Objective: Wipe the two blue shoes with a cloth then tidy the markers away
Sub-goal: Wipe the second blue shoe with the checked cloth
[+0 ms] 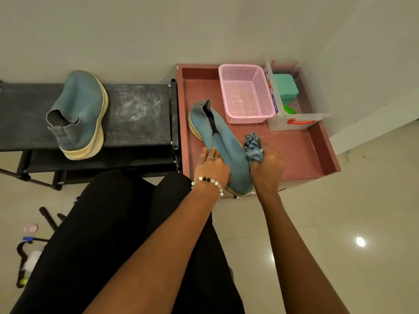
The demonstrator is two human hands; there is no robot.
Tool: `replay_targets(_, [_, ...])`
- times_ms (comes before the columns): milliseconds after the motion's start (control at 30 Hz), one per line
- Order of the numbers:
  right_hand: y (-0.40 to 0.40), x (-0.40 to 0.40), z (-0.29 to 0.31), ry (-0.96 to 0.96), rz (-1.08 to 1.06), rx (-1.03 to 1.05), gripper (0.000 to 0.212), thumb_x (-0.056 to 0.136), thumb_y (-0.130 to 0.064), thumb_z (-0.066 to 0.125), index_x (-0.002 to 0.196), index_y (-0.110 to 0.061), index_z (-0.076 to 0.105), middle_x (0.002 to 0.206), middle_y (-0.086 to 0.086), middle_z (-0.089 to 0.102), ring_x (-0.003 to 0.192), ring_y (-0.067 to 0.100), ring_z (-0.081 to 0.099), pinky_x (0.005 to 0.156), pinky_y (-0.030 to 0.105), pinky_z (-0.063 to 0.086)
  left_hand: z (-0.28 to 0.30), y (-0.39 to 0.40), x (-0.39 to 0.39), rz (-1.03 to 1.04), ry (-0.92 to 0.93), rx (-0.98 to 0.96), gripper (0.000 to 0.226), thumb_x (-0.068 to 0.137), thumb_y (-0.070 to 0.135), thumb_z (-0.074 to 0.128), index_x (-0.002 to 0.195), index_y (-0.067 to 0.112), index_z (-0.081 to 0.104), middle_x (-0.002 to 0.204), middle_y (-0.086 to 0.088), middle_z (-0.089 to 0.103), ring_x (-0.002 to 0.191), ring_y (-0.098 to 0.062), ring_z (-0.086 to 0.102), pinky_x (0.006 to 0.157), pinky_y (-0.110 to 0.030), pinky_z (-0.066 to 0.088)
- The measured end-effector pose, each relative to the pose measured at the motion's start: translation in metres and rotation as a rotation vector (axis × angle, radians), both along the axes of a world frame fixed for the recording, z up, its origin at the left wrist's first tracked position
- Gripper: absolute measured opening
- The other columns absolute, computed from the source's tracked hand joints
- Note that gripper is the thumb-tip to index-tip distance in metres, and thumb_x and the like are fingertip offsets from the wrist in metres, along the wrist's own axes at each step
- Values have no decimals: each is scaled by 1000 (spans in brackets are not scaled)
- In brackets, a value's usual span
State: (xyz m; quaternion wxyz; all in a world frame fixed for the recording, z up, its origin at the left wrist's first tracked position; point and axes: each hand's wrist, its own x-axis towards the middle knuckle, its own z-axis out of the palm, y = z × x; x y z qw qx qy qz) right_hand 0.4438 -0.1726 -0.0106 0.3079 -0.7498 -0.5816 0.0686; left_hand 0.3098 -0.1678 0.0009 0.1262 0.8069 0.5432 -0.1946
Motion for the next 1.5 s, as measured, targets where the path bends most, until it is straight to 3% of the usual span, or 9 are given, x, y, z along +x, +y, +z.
replay_targets(100, [-3,-10,1,-135,247,126,50,76,-21,45,120,-5,63,119,16,63,99,38,57,80,32,44,0,-2,-1,-21,-25,41,50,99,42,36,140,15,46,154,-10,30,146,-26,12,118,-45,-2])
replay_targets(200, [5,-4,-16,-432,580,23,44,68,-9,66,112,-13,69,128,13,59,107,44,56,75,48,50,3,-5,-6,-24,-44,78,51,102,30,35,149,11,29,156,-10,25,147,-27,11,117,-46,-5])
replay_targets(400, [13,-9,-23,-391,464,-225,40,66,-4,70,106,-10,71,124,16,61,100,46,56,75,51,52,8,-13,-8,-97,76,66,44,103,24,29,143,9,41,152,-14,32,146,-32,13,118,-49,-8])
replay_targets(667, [16,-5,-6,-378,537,-321,44,70,-5,47,108,-6,70,125,22,59,97,43,58,86,35,40,22,-7,-6,-40,-92,186,31,98,8,38,121,6,59,120,-15,62,126,-35,46,118,-46,14])
replay_targets(767, [5,-3,-5,-383,588,-378,43,75,0,53,116,-4,66,127,25,56,108,50,51,92,40,43,19,-1,-6,-43,-99,268,37,99,10,34,133,1,49,138,-21,48,134,-37,36,118,-45,13])
replay_targets(867, [7,-4,-8,-581,657,-506,46,88,-13,48,134,-14,51,149,16,34,127,45,35,102,39,36,8,-3,-9,-15,-25,147,47,103,18,29,147,1,28,157,-21,9,146,-36,-1,117,-50,-3])
replay_targets(967, [20,-13,-7,-615,606,-477,46,94,-23,47,139,-17,44,152,10,29,135,41,23,104,44,35,-7,-4,-8,19,63,41,53,104,21,20,150,-1,5,158,-18,-7,145,-32,-16,117,-47,-6])
replay_targets(1333, [53,-36,-5,-706,567,-479,52,95,-26,45,144,-22,32,154,-1,26,137,34,20,96,45,37,-16,6,-15,138,-75,-156,59,103,21,23,150,2,-8,157,-13,-20,144,-26,-23,119,-41,-4])
replay_targets(1500, [-11,-7,8,-503,533,-562,50,91,-25,51,140,-25,43,143,2,42,128,26,33,94,38,42,-14,1,-16,122,-55,-178,57,103,18,19,149,1,-11,154,-15,-26,143,-28,-25,119,-43,-4])
